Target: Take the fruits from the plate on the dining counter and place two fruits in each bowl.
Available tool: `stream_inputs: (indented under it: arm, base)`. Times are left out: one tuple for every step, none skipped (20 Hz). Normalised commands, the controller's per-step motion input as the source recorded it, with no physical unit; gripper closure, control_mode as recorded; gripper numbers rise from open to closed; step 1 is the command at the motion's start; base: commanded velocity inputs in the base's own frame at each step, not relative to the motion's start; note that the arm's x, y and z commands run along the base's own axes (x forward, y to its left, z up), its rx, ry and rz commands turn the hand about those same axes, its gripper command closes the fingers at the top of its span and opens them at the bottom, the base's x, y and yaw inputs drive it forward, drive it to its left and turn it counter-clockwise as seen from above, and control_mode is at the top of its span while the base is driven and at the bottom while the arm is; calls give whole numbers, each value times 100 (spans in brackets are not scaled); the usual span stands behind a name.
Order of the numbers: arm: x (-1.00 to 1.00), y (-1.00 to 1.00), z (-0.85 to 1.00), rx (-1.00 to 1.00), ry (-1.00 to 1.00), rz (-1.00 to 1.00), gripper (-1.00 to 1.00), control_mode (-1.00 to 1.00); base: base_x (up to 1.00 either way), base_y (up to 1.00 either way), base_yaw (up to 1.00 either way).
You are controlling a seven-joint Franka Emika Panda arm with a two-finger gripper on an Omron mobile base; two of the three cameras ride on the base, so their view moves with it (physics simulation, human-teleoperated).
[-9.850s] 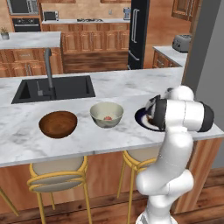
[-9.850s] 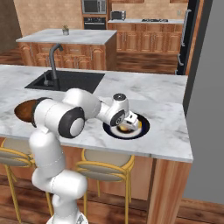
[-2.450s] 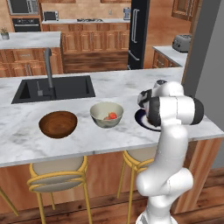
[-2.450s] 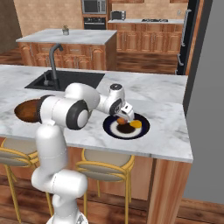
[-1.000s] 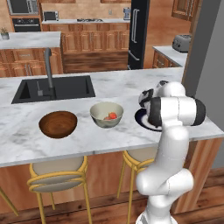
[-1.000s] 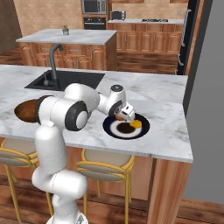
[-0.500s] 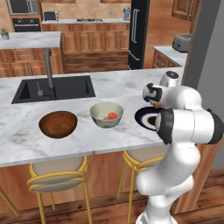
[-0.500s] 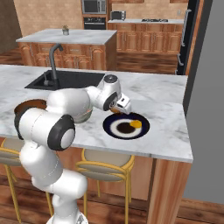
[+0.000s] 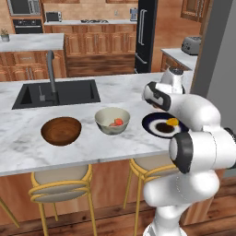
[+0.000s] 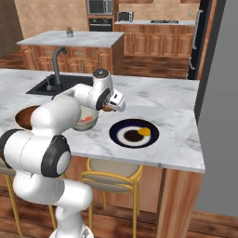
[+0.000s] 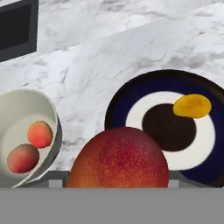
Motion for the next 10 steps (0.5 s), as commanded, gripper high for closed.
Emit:
stream_inputs:
  arm:
    - [-8, 66, 40, 0, -3, 17, 100, -100]
    - [0, 67, 29, 0, -2, 18, 100, -100]
    - [0, 73, 18, 0, 0, 20, 100, -100]
    - [0, 79, 8, 0, 0, 22, 100, -100]
    - [3, 91, 0, 0, 0, 24, 100, -100]
    - [2, 96, 0, 0, 0, 25, 100, -100]
    - [0, 100, 0, 0, 0, 26, 100, -100]
    - [0, 100, 0, 0, 0, 26, 100, -100]
    - [0, 100, 0, 0, 0, 25, 100, -100]
    - [-1, 100, 2, 0, 0, 20, 100, -100]
  base:
    - [0, 0, 0]
    - [0, 0, 0]
    - [0, 0, 0]
    - [0, 0, 0]
    - [0, 0, 0]
    - [0, 0, 0]
    - [0, 0, 0]
    - [0, 0, 0]
    - [0, 0, 0]
    - [0, 0, 0]
